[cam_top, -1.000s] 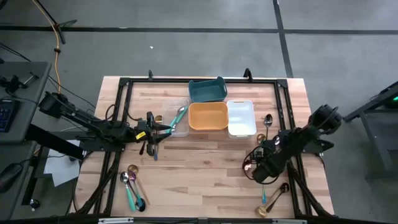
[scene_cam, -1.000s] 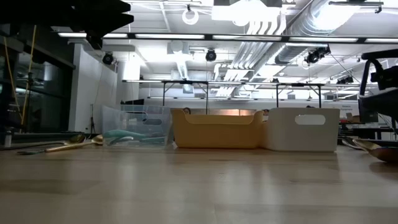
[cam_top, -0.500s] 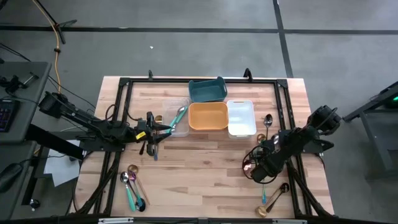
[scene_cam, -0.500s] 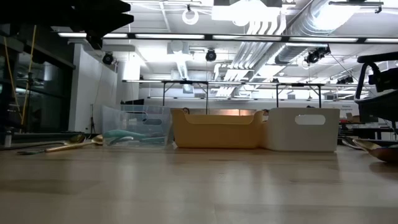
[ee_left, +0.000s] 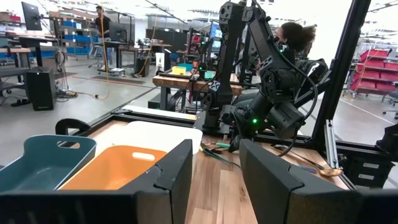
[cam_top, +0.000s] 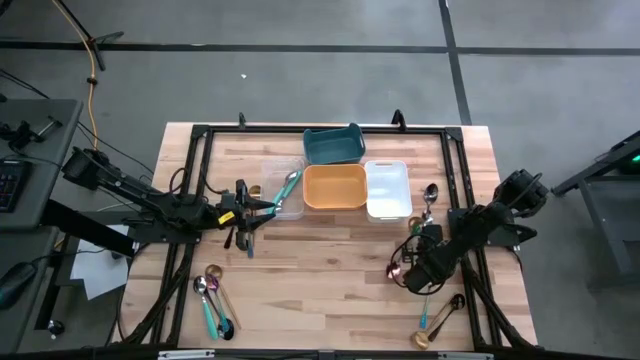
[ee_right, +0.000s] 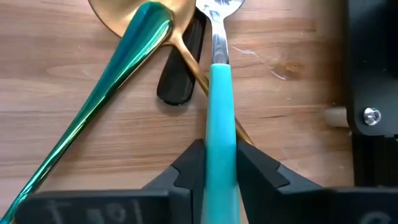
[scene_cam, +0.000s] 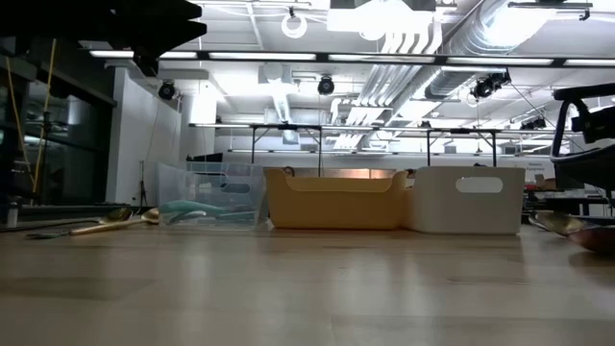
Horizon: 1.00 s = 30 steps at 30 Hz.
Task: Sort silverware by color (type)
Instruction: Put the turquoise blue spoon into the transparent bin
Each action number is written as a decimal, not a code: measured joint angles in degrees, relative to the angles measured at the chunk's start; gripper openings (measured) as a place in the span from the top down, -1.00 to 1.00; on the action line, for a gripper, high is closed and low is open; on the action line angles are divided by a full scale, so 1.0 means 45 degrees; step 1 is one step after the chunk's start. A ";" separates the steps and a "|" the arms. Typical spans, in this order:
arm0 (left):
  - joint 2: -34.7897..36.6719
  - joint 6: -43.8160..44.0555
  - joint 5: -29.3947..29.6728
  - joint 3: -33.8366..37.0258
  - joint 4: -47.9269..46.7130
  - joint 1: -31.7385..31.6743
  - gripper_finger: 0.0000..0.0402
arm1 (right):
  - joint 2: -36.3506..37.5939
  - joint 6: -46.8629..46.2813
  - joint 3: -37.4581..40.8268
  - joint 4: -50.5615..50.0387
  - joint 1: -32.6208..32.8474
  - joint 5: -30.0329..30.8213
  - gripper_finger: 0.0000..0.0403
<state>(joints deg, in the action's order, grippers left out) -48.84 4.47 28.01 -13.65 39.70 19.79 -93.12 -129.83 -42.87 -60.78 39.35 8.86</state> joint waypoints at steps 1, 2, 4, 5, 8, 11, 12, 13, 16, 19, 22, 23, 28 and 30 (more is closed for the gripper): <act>0.0000 -0.0005 0.0000 0.0000 0.0000 0.0002 0.37 | 0.0000 0.0072 0.0000 -0.0004 0.0002 0.0010 0.62; 0.0000 -0.0005 0.0000 0.0000 0.0000 0.0003 0.37 | 0.0000 0.0186 0.0000 -0.0004 0.0005 0.0014 0.62; 0.0000 0.0000 0.0000 0.0000 0.0000 0.0004 0.37 | 0.0000 0.0272 -0.0008 -0.0050 0.0010 0.0019 0.67; 0.0000 -0.0004 0.0000 0.0000 0.0000 0.0000 0.37 | 0.0000 0.0283 -0.0024 -0.0121 0.0010 0.0019 0.70; 0.0000 -0.0005 0.0000 0.0000 0.0000 0.0001 0.37 | 0.0005 0.0293 -0.0200 -0.0630 0.0015 0.0019 0.70; 0.0000 -0.0010 0.0000 0.0000 0.0000 0.0000 0.37 | 0.0010 0.0297 -0.0633 -0.1560 0.0015 0.0024 0.70; 0.0000 -0.0006 0.0000 0.0000 0.0000 0.0002 0.37 | 0.0010 0.0295 -0.0820 -0.1937 0.0015 0.0037 0.70; 0.0000 -0.0005 0.0000 0.0000 0.0000 0.0003 0.37 | 0.0010 0.0305 -0.1040 -0.2323 0.0015 0.0104 0.70; 0.0000 -0.0010 0.0000 0.0000 0.0000 0.0001 0.37 | 0.0010 0.0502 -0.1773 -0.3419 0.0015 0.0382 0.70; 0.0000 -0.0005 0.0000 0.0000 0.0000 0.0000 0.37 | 0.0015 0.0531 -0.2652 -0.4633 0.0015 0.0855 0.70; 0.0000 -0.0005 0.0000 0.0000 0.0000 0.0000 0.37 | 0.0019 0.0789 -0.3693 -0.5743 0.0015 0.1938 0.70; 0.0000 -0.0005 0.0000 0.0000 0.0000 0.0000 0.37 | 0.0017 0.1052 -0.4043 -0.5996 0.0017 0.2547 0.70; 0.0000 -0.0005 0.0004 0.0000 0.0000 0.0001 0.37 | 0.0034 0.3378 -0.5761 -0.5898 0.0209 0.7515 0.70; 0.0000 -0.0003 0.0000 0.0000 0.0003 0.0004 0.37 | 0.0039 0.4528 -0.6298 -0.5360 0.0185 0.9020 0.70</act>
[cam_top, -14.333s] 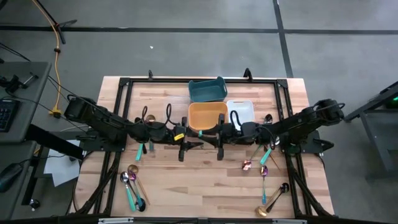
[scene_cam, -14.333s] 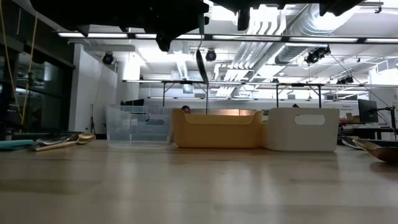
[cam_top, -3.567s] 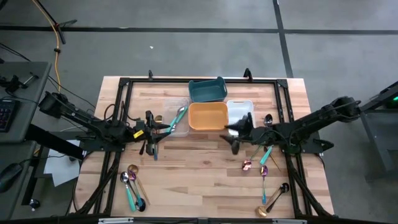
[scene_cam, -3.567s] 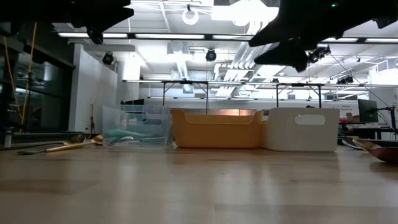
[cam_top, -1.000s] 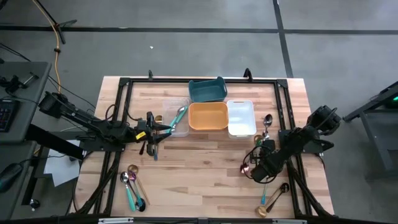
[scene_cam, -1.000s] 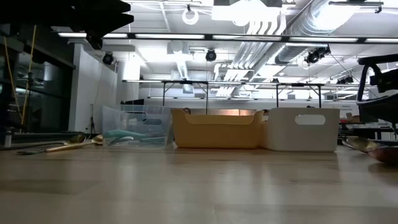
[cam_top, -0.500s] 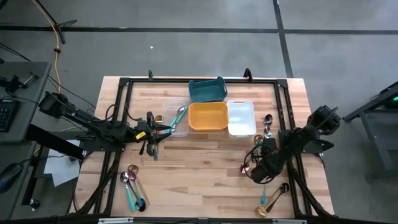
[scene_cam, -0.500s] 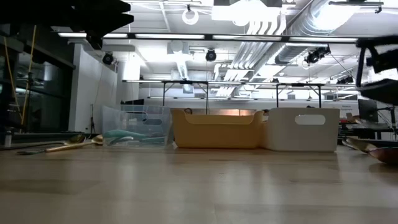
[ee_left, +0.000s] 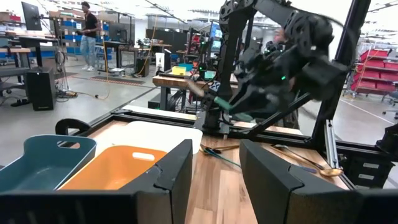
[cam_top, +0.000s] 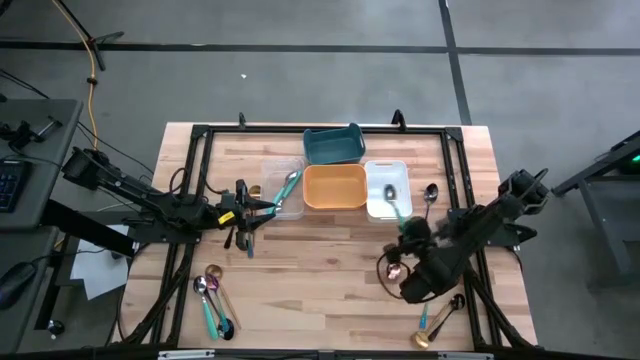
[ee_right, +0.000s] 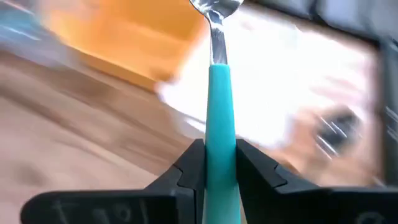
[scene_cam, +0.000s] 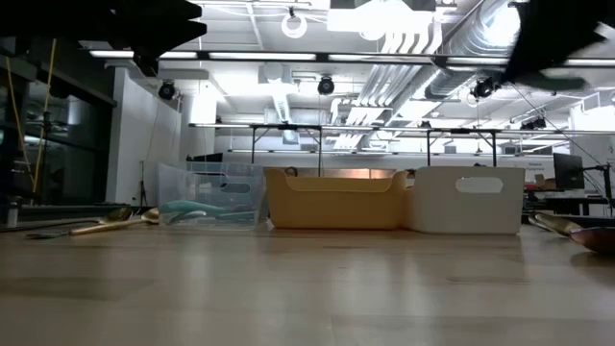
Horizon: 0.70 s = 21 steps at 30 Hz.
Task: Sort silverware by color (type)
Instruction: Put the turquoise blue spoon into the transparent bin
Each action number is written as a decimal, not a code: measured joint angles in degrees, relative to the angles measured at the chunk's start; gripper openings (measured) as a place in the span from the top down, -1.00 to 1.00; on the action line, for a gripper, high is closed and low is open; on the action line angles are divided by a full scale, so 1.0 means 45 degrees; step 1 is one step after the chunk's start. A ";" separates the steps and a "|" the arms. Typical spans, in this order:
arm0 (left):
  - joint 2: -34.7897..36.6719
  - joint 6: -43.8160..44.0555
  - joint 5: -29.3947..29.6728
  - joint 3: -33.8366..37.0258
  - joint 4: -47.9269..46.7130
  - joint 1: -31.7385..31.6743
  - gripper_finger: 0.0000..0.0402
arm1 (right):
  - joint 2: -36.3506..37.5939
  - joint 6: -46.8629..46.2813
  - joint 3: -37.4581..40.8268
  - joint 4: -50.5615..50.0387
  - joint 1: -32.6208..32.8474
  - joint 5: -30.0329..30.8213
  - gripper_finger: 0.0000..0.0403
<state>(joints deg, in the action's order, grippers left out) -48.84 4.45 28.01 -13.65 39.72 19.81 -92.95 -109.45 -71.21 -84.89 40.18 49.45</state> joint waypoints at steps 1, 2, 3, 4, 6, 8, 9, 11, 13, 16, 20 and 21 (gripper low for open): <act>0.0000 0.0003 0.0000 0.0000 0.0001 -0.0004 0.37 | 0.0000 0.0655 -0.0207 0.0349 -0.0025 0.0617 0.70; 0.0000 0.0003 0.0000 0.0000 0.0001 0.0001 0.37 | 0.0000 0.1383 -0.0363 0.0779 -0.0092 0.1131 0.70; 0.0000 0.0008 0.0000 0.0000 0.0015 -0.0001 0.37 | 0.0000 0.2089 -0.0455 0.1288 -0.0188 0.1494 0.70; -0.0005 0.0008 0.0000 0.0000 0.0077 -0.0002 0.37 | 0.0000 0.2804 -0.0488 0.1889 -0.0306 0.1763 0.70; 0.0000 0.0009 0.0000 -0.0006 0.0217 -0.0003 0.37 | 0.0002 0.4353 -0.0455 0.3112 -0.0588 0.2022 0.70; -0.0005 0.0100 0.0000 -0.0010 0.0256 -0.0004 0.37 | 0.0010 0.5957 -0.0249 0.4687 -0.0966 0.2063 0.70; -0.0001 0.0238 0.0000 -0.0010 0.0282 -0.0004 0.37 | 0.0010 0.6836 -0.0125 0.5407 -0.1179 0.2023 0.70; -0.0001 0.0338 0.0000 -0.0010 0.0298 -0.0003 0.37 | 0.0010 0.8633 0.0164 0.7110 -0.1648 0.1960 0.70; -0.0007 0.0351 -0.0146 -0.0010 0.0295 -0.0004 0.37 | 0.0010 1.0667 0.0448 0.8924 -0.2161 0.1577 0.70; -0.0010 0.0547 -0.0573 -0.0010 0.0293 -0.0004 0.37 | 0.0009 1.3966 0.0844 1.1995 -0.3004 0.0292 0.70; -0.0010 0.0546 -0.0753 -0.0010 0.0294 -0.0003 0.37 | 0.0005 1.8145 0.1503 1.6354 -0.4115 -0.2027 0.70; -0.0010 0.0537 -0.0757 -0.0010 0.0294 -0.0002 0.37 | 0.0005 1.8933 0.1680 1.7385 -0.4376 -0.2488 0.70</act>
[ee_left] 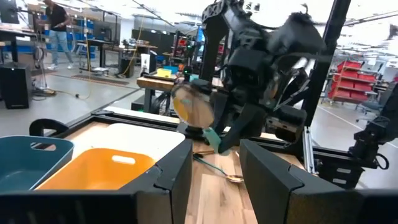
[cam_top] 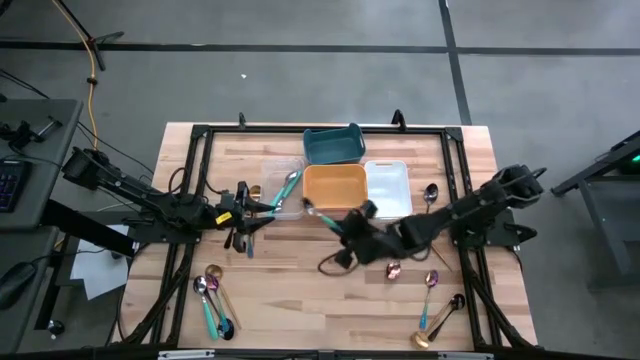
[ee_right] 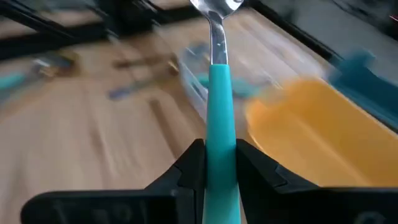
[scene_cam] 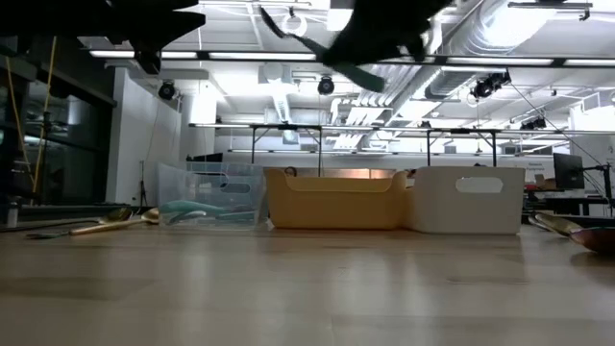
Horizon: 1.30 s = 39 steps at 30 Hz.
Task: Sort silverware by color (type)
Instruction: Put the turquoise blue spoon into the transparent bin
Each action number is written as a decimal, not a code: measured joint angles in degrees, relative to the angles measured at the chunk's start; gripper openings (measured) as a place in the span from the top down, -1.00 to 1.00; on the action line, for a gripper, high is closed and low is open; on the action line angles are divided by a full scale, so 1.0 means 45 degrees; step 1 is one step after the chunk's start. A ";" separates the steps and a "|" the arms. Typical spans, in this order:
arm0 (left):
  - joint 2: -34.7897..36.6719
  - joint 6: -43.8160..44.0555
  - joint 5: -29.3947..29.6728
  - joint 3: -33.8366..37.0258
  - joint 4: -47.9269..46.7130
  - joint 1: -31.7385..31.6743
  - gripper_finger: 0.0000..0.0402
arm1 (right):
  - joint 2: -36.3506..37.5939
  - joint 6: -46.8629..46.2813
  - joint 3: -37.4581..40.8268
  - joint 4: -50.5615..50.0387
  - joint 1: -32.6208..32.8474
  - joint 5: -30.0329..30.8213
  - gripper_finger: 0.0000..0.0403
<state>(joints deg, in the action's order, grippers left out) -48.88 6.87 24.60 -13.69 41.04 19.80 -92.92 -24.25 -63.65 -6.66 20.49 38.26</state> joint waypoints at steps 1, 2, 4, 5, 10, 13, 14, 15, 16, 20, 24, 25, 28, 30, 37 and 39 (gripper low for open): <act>0.0000 -0.0028 -0.0001 0.0000 0.0001 -0.0002 0.37 | 0.0000 0.0689 0.0184 0.0998 -0.0250 -0.0420 0.70; -0.0002 -0.0101 -0.0001 0.0000 0.0004 -0.0002 0.37 | 0.0000 0.1279 0.0399 0.1962 -0.0481 -0.0770 0.70; -0.0029 -0.0116 -0.0006 0.0000 0.0009 -0.0002 0.37 | 0.0000 0.2397 0.1044 0.4361 -0.0949 -0.1684 0.70; -0.0031 -0.0146 -0.0006 0.0000 0.0039 -0.0002 0.37 | 0.0000 0.2867 0.1406 0.5644 -0.1175 -0.2290 0.70; -0.0701 -0.0926 -0.0011 -0.0005 0.1367 -0.0002 0.37 | -0.0044 0.3741 0.3331 1.1410 -0.2123 -0.5369 0.70; -0.1667 -0.1376 -0.0020 -0.0005 0.2746 -0.0053 0.37 | -0.0044 0.3833 0.3764 1.2311 -0.2328 -0.5808 0.70; -0.2078 -0.1453 -0.0030 -0.0011 0.3260 -0.0109 0.37 | -0.0044 0.3833 0.3783 1.2177 -0.2346 -0.5827 0.70; -0.2524 -0.1461 -0.0027 -0.0066 0.3724 -0.0200 0.37 | -0.0052 0.3837 0.3783 1.1990 -0.2346 -0.5828 0.70; -0.2984 -0.1452 -0.0033 -0.0171 0.4093 -0.0318 0.37 | -0.0126 0.3918 0.3748 1.1843 -0.2341 -0.5832 0.70; -0.4710 -0.1441 -0.0630 -0.0817 0.4972 -0.0778 0.37 | -0.0397 0.4261 0.3729 1.1792 -0.2332 -0.5842 0.70; -0.5920 -0.1343 -0.1716 -0.1718 0.5283 -0.1096 0.37 | -0.0817 0.4485 0.3725 1.1913 -0.2332 -0.5755 0.70; -0.6128 -0.1345 -0.1810 -0.1882 0.5239 -0.1138 0.37 | -0.0934 0.4506 0.3722 1.2005 -0.2332 -0.5737 0.70; -0.6703 -0.1345 -0.1930 -0.2349 0.5261 -0.1163 0.37 | -0.1162 0.4498 0.3720 1.2170 -0.2332 -0.5694 0.70; -0.6974 -0.1385 -0.1929 -0.2511 0.5247 -0.1163 0.37 | -0.1190 0.4506 0.3720 1.2102 -0.2330 -0.5724 0.70; -0.7077 -0.1495 -0.1784 -0.2584 0.5237 -0.1178 0.37 | -0.1190 0.4631 0.3720 1.2195 -0.2203 -0.5711 0.70; -0.7077 -0.1494 -0.1784 -0.2584 0.5189 -0.1173 0.37 | -0.1190 0.4718 0.3720 1.2232 -0.2137 -0.5715 0.70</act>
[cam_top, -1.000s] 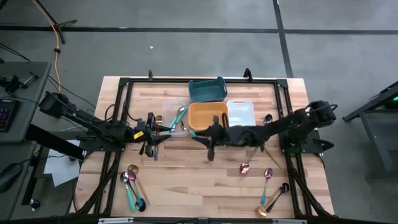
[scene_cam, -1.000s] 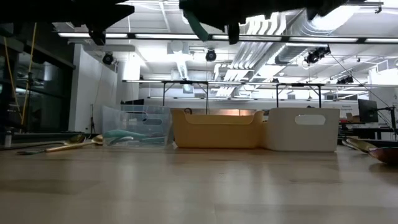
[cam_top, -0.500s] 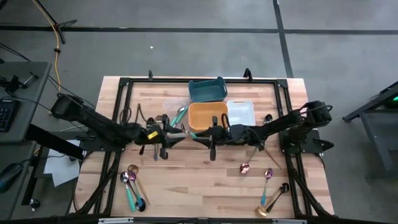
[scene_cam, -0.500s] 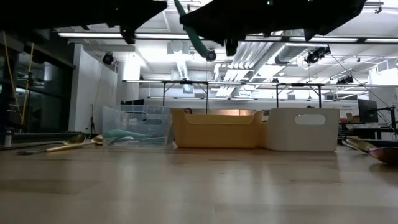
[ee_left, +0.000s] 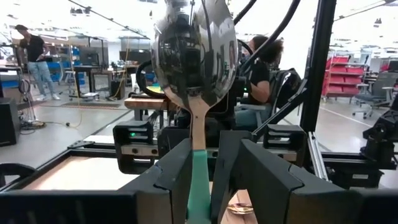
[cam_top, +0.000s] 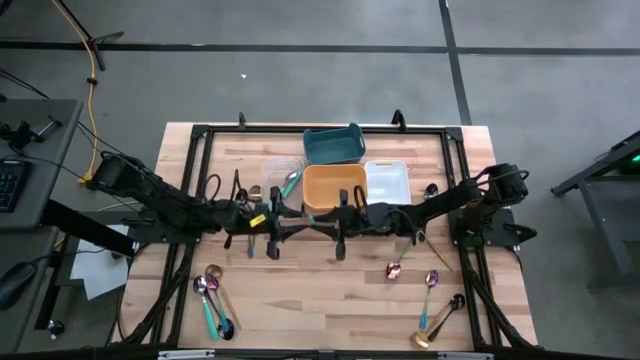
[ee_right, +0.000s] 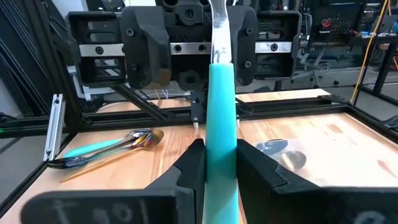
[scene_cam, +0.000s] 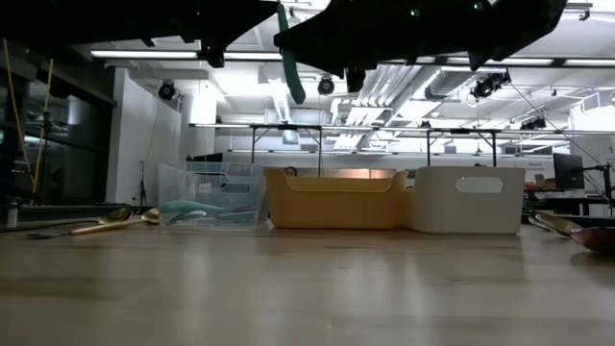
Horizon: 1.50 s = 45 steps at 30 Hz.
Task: Sort silverware by color (type)
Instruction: Put the turquoise blue spoon into the transparent bin
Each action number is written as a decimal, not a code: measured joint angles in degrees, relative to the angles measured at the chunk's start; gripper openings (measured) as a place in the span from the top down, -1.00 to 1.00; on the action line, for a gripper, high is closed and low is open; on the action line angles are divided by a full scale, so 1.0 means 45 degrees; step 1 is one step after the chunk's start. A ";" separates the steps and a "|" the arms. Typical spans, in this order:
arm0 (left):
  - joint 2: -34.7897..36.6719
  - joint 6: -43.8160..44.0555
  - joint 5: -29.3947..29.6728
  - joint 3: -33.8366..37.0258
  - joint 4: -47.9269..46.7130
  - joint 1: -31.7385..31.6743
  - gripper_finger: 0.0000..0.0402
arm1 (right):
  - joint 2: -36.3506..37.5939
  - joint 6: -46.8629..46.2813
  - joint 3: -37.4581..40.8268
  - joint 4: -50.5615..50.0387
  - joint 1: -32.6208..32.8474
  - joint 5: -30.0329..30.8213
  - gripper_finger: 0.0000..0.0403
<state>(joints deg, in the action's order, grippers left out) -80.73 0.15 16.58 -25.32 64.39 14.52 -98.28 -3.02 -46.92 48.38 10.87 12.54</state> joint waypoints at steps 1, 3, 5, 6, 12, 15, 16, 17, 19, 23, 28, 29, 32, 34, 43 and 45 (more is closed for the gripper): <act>-0.0003 -0.0028 0.0009 0.0000 -0.0117 -0.0005 0.37 | 0.0001 0.0041 0.0000 0.0115 0.0035 -0.0020 0.70; -0.0029 -0.0074 0.0087 0.0010 -0.0422 -0.0015 0.37 | 0.0024 0.0111 -0.0015 0.0260 0.0101 -0.0025 0.70; -0.0015 -0.0075 0.0343 0.0010 -0.0450 -0.0015 0.37 | 0.0024 0.0109 -0.0015 0.0234 0.0142 -0.0018 0.70; -0.0015 -0.0070 0.0445 0.0010 -0.0445 -0.0015 0.37 | 0.0024 0.0114 -0.0015 0.0245 0.0174 -0.0014 0.70; -0.0015 0.0174 0.0415 0.0010 -0.0328 -0.0010 0.37 | 0.0024 0.0112 -0.0016 0.0258 0.0141 0.0166 0.70; -0.0015 0.0290 -0.0266 0.0006 -0.0318 -0.0011 0.37 | 0.0024 0.0112 -0.0015 0.0253 0.0141 0.0431 0.70; -0.0015 0.0285 -0.0433 -0.0010 -0.0321 -0.0010 0.37 | 0.0024 0.0111 -0.0015 0.0257 0.0141 0.0425 0.70; -0.0015 0.0285 -0.0475 -0.0045 -0.0335 -0.0010 0.37 | 0.0024 0.0115 -0.0015 0.0261 0.0141 0.0402 0.70; -0.0015 0.0290 -0.0546 -0.0159 -0.0352 -0.0010 0.37 | 0.0029 0.0108 -0.0018 0.0281 0.0146 0.0414 0.70; -0.0065 0.0285 -0.0439 -0.0400 -0.0698 -0.0010 0.37 | 0.0029 0.0052 -0.0019 0.0347 0.0146 0.0358 0.70; -0.0467 0.0288 0.0110 -0.0669 -0.1007 -0.0005 0.37 | 0.0029 0.0016 -0.0019 0.0371 0.0143 0.0111 0.70; -0.0633 0.0287 0.0106 -0.0791 -0.1016 -0.0007 0.37 | 0.0029 0.0016 -0.0019 0.0376 0.0146 0.0106 0.70; -0.1123 0.0267 0.0126 -0.1144 -0.1008 -0.0010 0.37 | 0.0029 0.0014 -0.0019 0.0313 0.0141 0.0101 0.70; -0.1364 0.0261 0.0121 -0.1364 -0.0982 -0.0010 0.37 | 0.0024 0.0014 -0.0019 0.0217 0.0146 0.0098 0.70; -0.1259 -0.0145 0.0189 -0.1389 -0.1034 -0.0010 0.63 | 0.0024 0.0014 -0.0019 0.0124 0.0144 0.0080 0.70; -0.1263 -0.0241 0.0189 -0.1389 -0.1086 -0.0010 0.78 | 0.0026 0.0059 -0.0019 0.0081 0.0146 0.0074 0.70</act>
<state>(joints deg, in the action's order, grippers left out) -86.41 -0.94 17.43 -31.57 59.50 14.48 -98.16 -2.76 -47.00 48.75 11.53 12.87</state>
